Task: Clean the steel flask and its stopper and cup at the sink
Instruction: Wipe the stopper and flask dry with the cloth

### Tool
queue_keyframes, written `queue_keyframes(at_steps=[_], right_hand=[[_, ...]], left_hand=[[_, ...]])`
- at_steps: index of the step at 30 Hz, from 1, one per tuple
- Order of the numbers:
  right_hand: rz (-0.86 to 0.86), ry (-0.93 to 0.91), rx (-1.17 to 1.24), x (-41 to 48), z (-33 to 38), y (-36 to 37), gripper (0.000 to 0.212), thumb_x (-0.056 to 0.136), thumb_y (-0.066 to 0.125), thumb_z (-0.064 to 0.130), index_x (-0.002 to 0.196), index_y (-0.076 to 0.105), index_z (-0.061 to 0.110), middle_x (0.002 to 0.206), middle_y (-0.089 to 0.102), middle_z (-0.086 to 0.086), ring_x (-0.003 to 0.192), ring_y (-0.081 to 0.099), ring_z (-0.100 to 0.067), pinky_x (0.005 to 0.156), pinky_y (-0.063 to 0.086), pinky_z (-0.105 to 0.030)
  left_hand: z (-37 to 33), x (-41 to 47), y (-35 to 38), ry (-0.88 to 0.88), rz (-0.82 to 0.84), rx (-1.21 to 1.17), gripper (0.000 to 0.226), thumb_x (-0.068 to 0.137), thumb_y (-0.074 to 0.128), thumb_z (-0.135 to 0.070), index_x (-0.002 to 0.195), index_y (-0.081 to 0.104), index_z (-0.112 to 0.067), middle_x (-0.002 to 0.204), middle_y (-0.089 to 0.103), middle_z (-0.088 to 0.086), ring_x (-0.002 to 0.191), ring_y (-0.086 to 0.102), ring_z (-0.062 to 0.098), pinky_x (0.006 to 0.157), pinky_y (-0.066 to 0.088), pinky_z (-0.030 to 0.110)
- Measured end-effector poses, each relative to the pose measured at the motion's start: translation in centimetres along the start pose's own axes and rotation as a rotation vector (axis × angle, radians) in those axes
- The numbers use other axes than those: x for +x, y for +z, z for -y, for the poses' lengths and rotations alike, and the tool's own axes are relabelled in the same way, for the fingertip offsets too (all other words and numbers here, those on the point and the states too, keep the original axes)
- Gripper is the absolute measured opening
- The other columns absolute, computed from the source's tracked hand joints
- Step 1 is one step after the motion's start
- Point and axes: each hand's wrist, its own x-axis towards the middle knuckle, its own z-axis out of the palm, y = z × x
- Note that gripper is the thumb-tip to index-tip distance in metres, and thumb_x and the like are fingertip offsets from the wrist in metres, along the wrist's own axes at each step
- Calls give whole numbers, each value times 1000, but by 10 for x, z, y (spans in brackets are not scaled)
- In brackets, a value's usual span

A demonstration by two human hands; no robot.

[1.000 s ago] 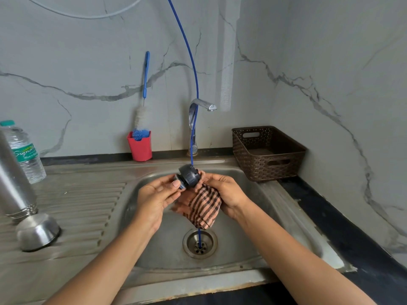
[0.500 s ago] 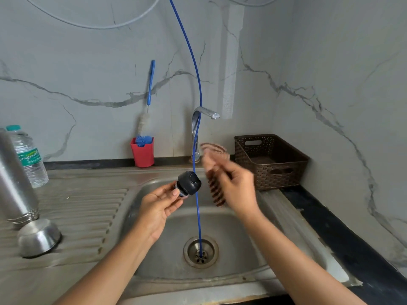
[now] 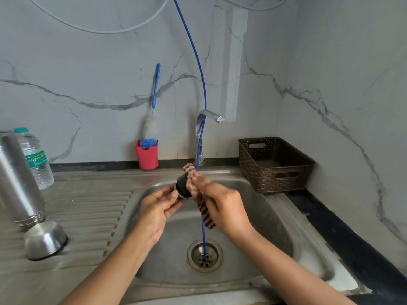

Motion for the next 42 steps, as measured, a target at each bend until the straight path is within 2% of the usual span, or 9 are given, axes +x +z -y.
queue_keyframes(at_steps=[3,6,10,16,21,26,28,34,42], right_hand=[[46,-126,-222,-2,-1,-2,42,86,49,9,125,62,12,129,61,-4,115,61,-14,87,54,-25],[93,-113,-358,13,0,-5,41,82,53,12,121,65,12,125,64,-2,99,68,-18,66,58,-26],[232,63,-202,34,5,-15,35,81,53,12,113,66,13,108,70,-4,92,68,-22,72,56,-31],[273,-542,-546,4,-9,-10,29,94,49,14,117,65,8,124,64,-10,113,62,-26,85,56,-34],[275,138,-181,44,-5,-11,32,90,48,7,116,65,13,111,69,-5,100,65,-23,84,50,-29],[381,-219,-266,29,-12,-14,44,84,38,18,118,64,7,115,68,-10,99,67,-30,75,57,-40],[351,-161,-251,26,-14,-14,43,84,38,16,117,65,7,113,68,-10,98,67,-30,75,57,-39],[394,813,607,47,-35,-11,25,95,45,4,108,66,2,103,68,-14,98,62,-28,96,47,-39],[372,1156,1060,21,-42,0,31,96,49,12,119,56,-7,105,63,-20,91,61,-27,92,49,-40]], left_hand=[[2,-1,1,13,6,74,20,82,60,4,100,66,-5,94,72,14,81,71,24,70,58,22],[2,-3,1,89,2,207,28,84,59,9,104,67,-8,90,75,2,82,72,18,72,57,21],[4,-3,0,212,-5,387,38,79,68,7,115,66,-7,103,74,2,95,70,17,87,53,27],[7,-5,9,259,-7,404,37,77,67,13,103,66,-14,84,75,-14,80,70,5,73,51,12],[6,-8,8,262,-4,434,36,78,71,6,103,68,-19,86,76,1,81,72,12,76,53,15],[4,-8,3,255,-12,424,38,77,71,6,102,67,-23,83,76,-6,82,72,10,80,53,16],[4,-8,4,255,5,440,38,77,71,5,103,67,-23,84,76,-4,83,72,12,80,53,17],[5,-10,6,256,48,418,36,79,68,9,106,67,-15,86,76,1,82,72,13,72,55,19],[3,-8,5,342,37,538,42,78,69,8,104,65,-24,89,72,-23,91,69,0,76,50,11]])
